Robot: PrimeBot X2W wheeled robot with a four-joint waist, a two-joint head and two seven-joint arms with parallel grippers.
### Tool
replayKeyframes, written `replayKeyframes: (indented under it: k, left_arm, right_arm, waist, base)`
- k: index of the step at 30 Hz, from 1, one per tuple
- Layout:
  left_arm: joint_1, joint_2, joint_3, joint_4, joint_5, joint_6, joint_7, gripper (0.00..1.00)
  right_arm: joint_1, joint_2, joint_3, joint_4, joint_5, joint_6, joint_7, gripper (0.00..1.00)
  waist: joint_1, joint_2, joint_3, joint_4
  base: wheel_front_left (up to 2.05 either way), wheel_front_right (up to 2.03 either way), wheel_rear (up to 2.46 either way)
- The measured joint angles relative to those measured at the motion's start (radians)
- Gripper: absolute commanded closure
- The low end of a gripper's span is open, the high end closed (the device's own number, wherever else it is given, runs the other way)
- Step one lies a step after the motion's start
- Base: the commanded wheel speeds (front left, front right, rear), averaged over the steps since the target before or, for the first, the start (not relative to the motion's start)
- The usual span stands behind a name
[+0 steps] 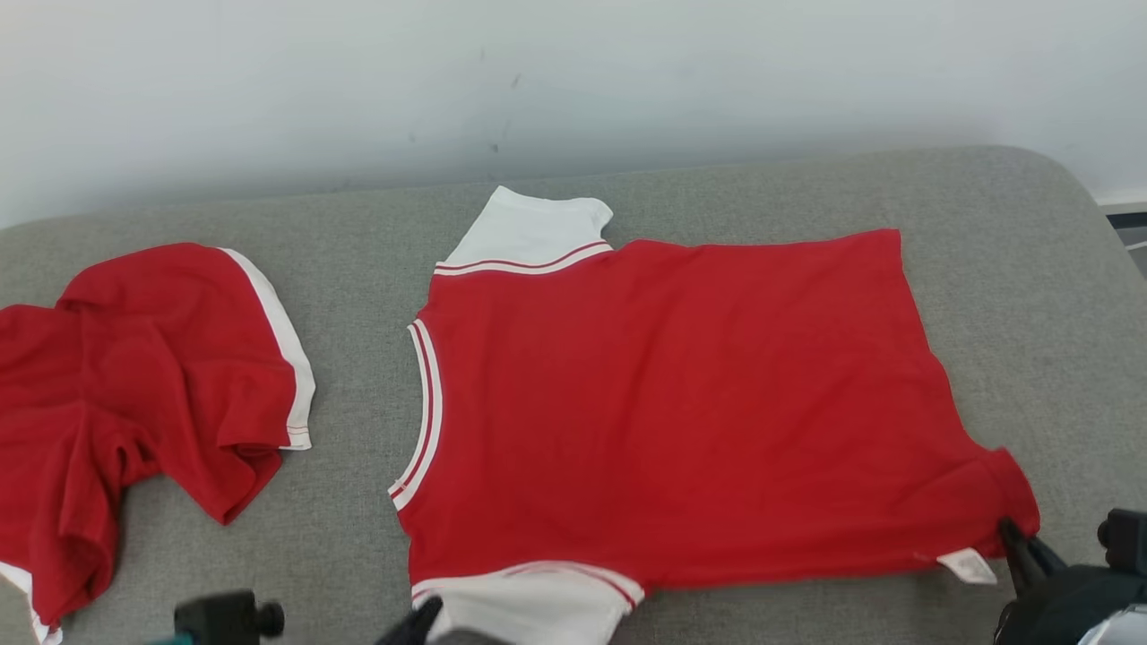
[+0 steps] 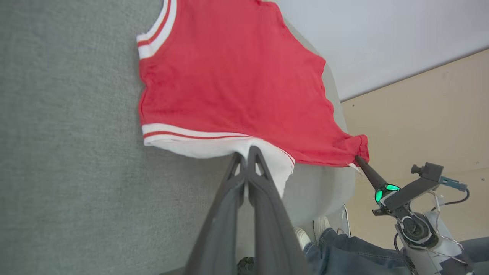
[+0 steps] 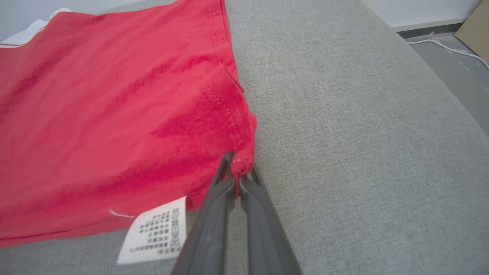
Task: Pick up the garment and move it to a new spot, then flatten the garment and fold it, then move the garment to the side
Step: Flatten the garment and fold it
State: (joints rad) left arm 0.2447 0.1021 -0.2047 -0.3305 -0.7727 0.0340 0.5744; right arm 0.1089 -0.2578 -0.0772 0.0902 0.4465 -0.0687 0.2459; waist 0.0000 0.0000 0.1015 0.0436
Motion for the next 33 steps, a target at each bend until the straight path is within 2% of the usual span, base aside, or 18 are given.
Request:
replayKeyframes:
  k: [8,14,33]
  left_arm:
    - [-0.208,-0.043,0.008,0.065,-0.019,0.042,-0.019,1.00]
    - [-0.348,-0.054,0.022,0.150,-0.013,0.072,-0.065,1.00]
    - [-0.593,-0.062,-0.027,0.411,0.024,0.089,-0.184,1.00]
  right_arm:
    - [-0.048,-0.021,0.000,-0.045,0.002,0.006,0.065,1.00]
    - [-0.151,-0.021,0.021,-0.047,0.029,0.014,0.113,1.00]
    - [-0.415,-0.016,0.058,0.073,0.046,0.017,0.187,1.00]
  waist:
    - [0.0000,0.0000,0.025,-0.006]
    - [0.0000,0.0001,0.064,-0.007]
    - [0.0002,0.0001,0.183,0.006]
  base:
    - [0.00,0.00,0.00]
    - [0.00,0.00,0.00]
    - [0.00,0.00,0.00]
